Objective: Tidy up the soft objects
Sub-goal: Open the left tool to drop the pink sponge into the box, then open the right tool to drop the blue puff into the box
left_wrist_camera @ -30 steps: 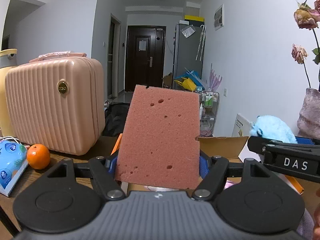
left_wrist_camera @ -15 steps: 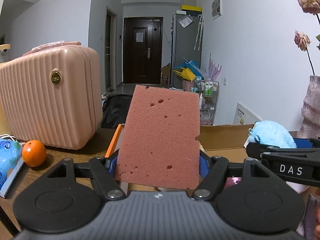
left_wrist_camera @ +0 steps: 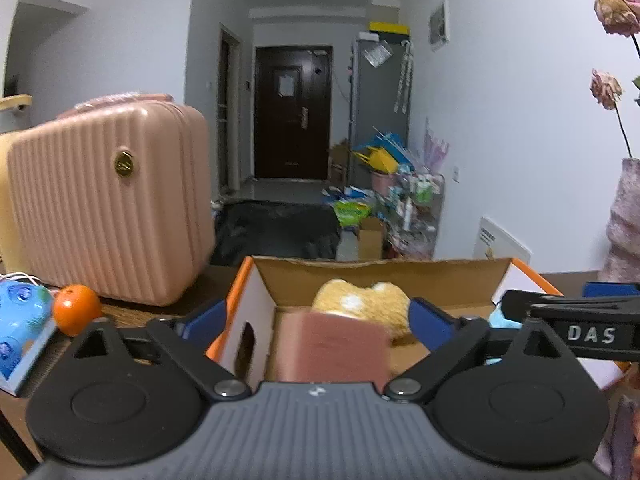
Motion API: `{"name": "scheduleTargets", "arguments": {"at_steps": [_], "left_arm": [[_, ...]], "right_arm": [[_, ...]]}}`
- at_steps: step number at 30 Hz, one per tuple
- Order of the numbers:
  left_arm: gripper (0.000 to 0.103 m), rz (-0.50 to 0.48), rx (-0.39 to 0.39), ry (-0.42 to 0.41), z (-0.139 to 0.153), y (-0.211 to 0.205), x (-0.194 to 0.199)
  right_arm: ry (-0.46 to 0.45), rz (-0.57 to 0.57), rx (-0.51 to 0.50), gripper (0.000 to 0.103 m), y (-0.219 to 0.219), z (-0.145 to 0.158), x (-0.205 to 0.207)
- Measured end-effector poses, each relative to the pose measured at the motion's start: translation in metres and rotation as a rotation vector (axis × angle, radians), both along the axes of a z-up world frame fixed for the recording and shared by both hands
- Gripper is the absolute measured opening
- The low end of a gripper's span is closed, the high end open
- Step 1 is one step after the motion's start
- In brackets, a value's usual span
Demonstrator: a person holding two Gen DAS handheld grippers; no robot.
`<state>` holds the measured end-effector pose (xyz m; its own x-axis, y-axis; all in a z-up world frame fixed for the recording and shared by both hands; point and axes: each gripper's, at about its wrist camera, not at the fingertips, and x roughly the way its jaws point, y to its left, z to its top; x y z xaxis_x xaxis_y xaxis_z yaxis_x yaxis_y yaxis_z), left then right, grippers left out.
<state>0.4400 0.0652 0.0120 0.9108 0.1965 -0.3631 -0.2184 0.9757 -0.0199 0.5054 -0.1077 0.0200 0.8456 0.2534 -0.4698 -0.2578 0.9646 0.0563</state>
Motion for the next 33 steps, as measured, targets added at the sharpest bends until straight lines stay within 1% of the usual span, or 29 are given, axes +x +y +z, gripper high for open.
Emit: {"name": "scheduleTargets", "arguments": {"at_steps": [4, 10, 22, 33], "left_arm": [[0.103, 0.026, -0.02, 0.004, 0.001, 0.004, 0.0], [0.103, 0.047, -0.042, 0.018, 0.0, 0.01, 0.002], [0.103, 0.045, -0.062, 0.018, 0.001, 0.012, 0.001], [0.103, 0.007, -0.057, 0.007, 0.005, 0.012, -0.021]], "right_arm": [[-0.002, -0.011, 0.036, 0.103, -0.005, 0.001, 0.0], [-0.012, -0.009, 0.044, 0.103, -0.007, 0.001, -0.003], [-0.026, -0.004, 0.043, 0.103, -0.01, 0.001, -0.009], [-0.09, 0.004, 0.043, 0.103, -0.024, 0.007, -0.032]]}}
